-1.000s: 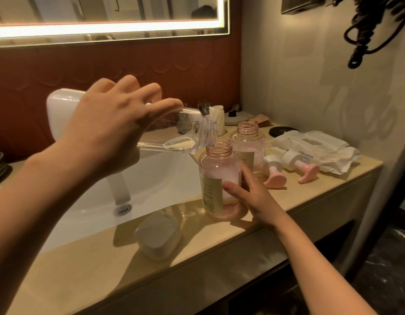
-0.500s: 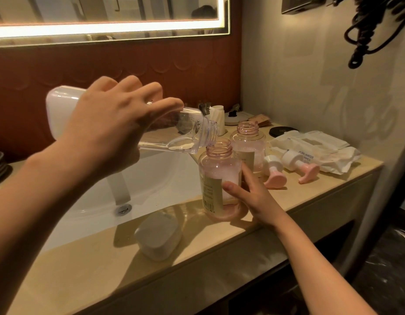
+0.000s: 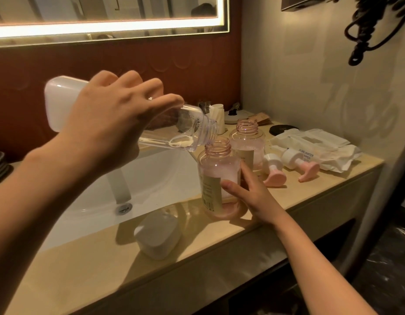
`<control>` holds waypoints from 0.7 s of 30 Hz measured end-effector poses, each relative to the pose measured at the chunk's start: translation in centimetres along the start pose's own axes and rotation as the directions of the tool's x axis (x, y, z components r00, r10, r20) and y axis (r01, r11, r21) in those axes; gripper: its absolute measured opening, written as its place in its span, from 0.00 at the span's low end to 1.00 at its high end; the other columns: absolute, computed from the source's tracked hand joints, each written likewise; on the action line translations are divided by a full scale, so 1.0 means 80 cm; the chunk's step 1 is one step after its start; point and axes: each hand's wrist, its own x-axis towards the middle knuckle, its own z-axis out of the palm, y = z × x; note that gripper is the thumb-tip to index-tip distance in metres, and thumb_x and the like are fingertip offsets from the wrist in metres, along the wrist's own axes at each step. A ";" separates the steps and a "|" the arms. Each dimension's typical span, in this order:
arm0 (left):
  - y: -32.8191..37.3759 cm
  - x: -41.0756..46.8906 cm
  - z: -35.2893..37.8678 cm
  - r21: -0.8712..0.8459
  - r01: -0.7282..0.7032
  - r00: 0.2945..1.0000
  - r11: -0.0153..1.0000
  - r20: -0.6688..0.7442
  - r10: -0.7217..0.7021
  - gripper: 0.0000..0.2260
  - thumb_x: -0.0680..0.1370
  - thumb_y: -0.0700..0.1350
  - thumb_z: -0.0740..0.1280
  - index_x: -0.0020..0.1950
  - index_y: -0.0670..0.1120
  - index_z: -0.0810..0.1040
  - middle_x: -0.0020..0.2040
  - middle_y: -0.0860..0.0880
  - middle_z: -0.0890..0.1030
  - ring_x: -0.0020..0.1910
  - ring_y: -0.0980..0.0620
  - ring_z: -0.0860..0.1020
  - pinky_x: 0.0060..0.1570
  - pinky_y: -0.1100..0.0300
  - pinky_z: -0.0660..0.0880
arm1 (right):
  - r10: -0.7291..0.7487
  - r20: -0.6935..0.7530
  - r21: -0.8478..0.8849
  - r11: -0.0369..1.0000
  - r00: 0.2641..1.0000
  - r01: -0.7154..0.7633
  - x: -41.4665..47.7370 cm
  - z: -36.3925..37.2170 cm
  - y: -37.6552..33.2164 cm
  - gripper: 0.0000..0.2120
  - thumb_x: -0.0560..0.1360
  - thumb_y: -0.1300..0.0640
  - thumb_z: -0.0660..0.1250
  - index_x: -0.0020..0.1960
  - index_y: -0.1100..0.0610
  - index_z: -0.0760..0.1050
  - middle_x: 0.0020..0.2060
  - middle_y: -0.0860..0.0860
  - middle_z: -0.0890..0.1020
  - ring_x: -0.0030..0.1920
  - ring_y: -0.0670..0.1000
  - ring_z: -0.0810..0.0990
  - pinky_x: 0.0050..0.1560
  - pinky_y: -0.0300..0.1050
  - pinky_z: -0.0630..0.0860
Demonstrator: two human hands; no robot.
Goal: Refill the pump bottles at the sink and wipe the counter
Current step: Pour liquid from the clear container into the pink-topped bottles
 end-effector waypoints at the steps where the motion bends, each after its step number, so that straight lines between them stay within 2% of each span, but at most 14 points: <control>1: 0.000 0.001 -0.001 0.005 -0.002 1.000 1.000 0.002 0.002 0.37 0.60 0.33 0.72 0.68 0.49 0.71 0.52 0.41 0.77 0.45 0.38 0.74 0.39 0.48 0.70 | -0.005 -0.002 -0.003 1.000 1.000 0.005 0.000 0.000 0.000 0.34 0.66 0.36 0.67 0.67 0.49 0.66 0.60 0.41 0.76 0.60 0.40 0.75 0.55 0.34 0.73; 6: 0.000 0.005 -0.005 0.006 -0.013 1.000 1.000 0.001 0.013 0.37 0.60 0.31 0.71 0.67 0.49 0.71 0.52 0.41 0.77 0.46 0.38 0.74 0.41 0.46 0.71 | -0.010 -0.005 -0.006 1.000 1.000 0.010 0.000 0.000 0.001 0.32 0.67 0.41 0.66 0.68 0.52 0.66 0.60 0.44 0.77 0.60 0.40 0.75 0.56 0.34 0.73; 15: 0.004 0.021 -0.014 0.014 -0.024 0.999 1.000 -0.038 0.025 0.31 0.63 0.32 0.66 0.65 0.50 0.73 0.52 0.41 0.79 0.49 0.36 0.76 0.49 0.43 0.68 | -0.020 -0.011 0.000 1.000 1.000 0.020 0.000 0.000 0.001 0.32 0.67 0.41 0.66 0.67 0.52 0.66 0.59 0.44 0.77 0.59 0.40 0.75 0.54 0.32 0.72; 19: 0.006 0.030 -0.020 0.006 -0.043 0.999 0.999 -0.026 0.043 0.28 0.64 0.36 0.64 0.64 0.49 0.75 0.54 0.40 0.79 0.51 0.36 0.75 0.53 0.42 0.65 | -0.017 -0.010 0.016 1.000 1.000 0.017 0.000 0.000 0.002 0.37 0.65 0.35 0.69 0.68 0.52 0.66 0.59 0.43 0.77 0.60 0.41 0.76 0.56 0.35 0.73; 21: 0.008 0.035 -0.024 0.003 -0.056 0.998 0.998 -0.009 0.056 0.27 0.65 0.36 0.66 0.64 0.48 0.75 0.55 0.40 0.79 0.52 0.36 0.75 0.55 0.41 0.64 | -0.012 -0.008 0.019 1.000 1.000 0.012 0.000 0.000 0.003 0.38 0.65 0.32 0.68 0.68 0.52 0.66 0.59 0.43 0.78 0.60 0.41 0.76 0.56 0.35 0.73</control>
